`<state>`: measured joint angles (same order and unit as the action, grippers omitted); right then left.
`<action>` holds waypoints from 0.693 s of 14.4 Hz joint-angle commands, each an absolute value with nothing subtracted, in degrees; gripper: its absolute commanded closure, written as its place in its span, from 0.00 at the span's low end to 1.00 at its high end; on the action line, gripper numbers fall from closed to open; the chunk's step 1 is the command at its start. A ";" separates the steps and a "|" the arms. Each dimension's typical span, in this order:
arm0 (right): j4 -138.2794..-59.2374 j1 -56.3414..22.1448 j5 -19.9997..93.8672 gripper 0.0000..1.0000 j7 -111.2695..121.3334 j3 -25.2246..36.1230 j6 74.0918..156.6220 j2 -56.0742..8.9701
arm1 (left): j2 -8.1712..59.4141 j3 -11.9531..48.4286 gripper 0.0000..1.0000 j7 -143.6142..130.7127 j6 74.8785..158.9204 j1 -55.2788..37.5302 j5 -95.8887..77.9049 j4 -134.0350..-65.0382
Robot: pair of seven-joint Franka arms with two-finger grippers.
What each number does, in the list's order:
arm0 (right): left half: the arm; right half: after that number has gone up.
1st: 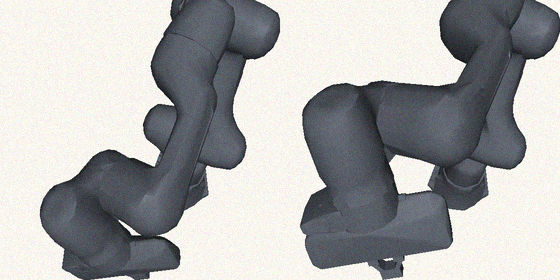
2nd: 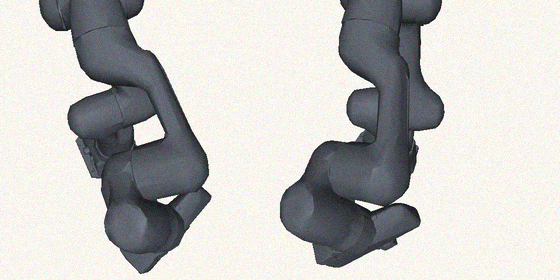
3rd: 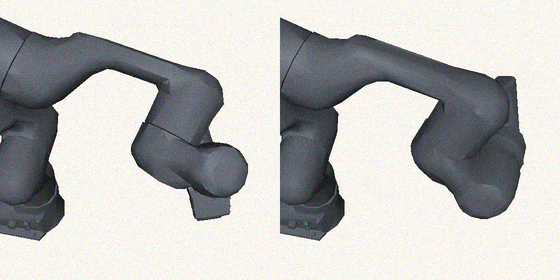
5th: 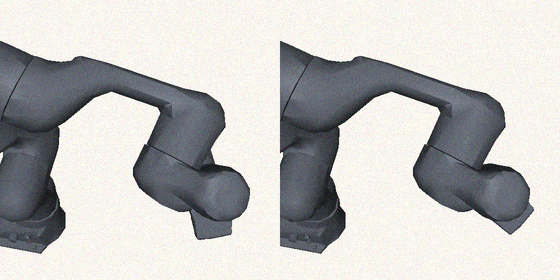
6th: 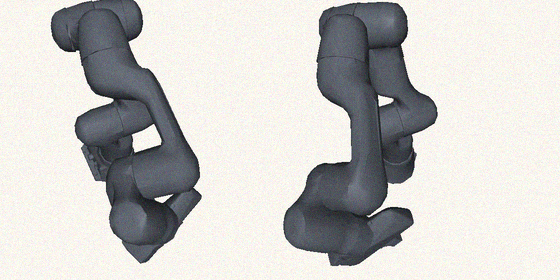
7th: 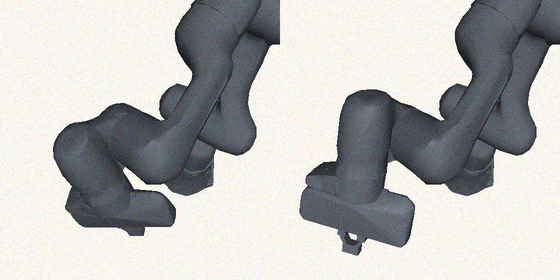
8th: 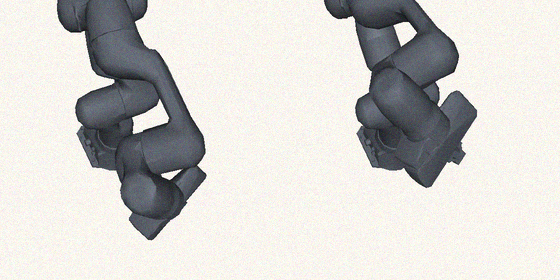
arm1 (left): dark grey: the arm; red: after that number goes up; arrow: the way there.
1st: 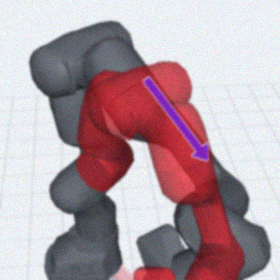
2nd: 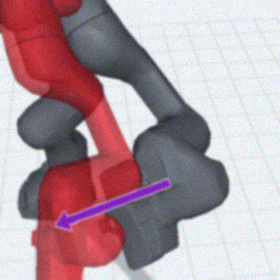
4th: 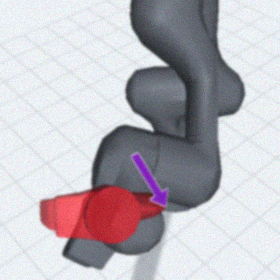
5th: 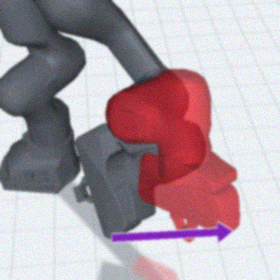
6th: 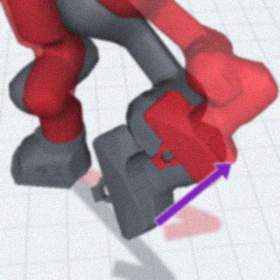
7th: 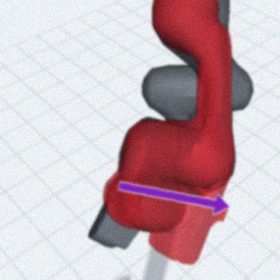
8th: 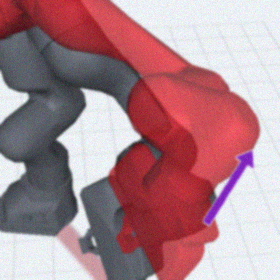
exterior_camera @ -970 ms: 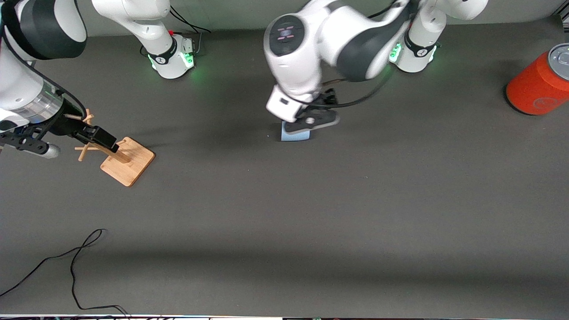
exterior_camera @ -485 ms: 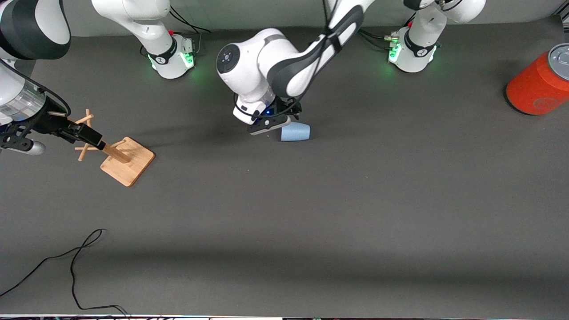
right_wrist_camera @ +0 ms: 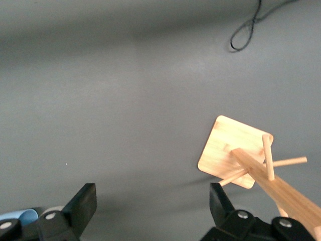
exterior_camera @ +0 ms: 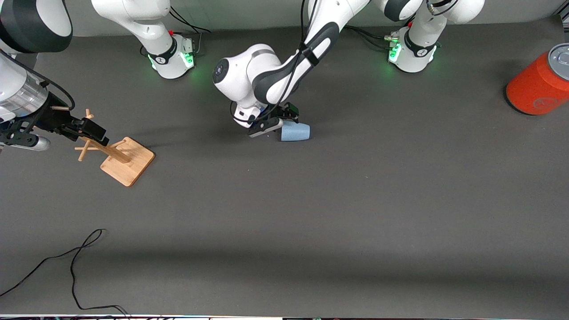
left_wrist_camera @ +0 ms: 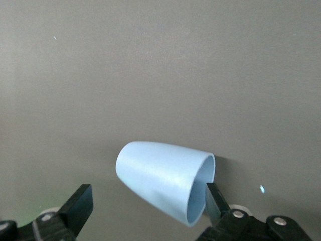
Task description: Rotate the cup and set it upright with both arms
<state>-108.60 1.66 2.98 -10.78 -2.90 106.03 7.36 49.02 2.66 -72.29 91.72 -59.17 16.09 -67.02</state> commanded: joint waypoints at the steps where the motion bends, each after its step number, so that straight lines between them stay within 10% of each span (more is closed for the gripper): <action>1: -101.80 1.23 2.64 0.00 -6.95 -2.55 100.48 3.53 | 51.76 1.67 0.00 -75.58 90.97 -60.47 19.68 -64.78; 10: -87.10 1.14 -2.20 0.00 -5.62 -3.08 90.70 -4.65 | 53.96 1.76 0.00 -77.08 90.97 -61.96 20.04 -65.21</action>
<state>-88.94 1.53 -0.11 -6.93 -3.10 91.96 -3.22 52.97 2.61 -75.60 91.72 -60.61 19.15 -66.90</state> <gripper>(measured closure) 0.000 0.000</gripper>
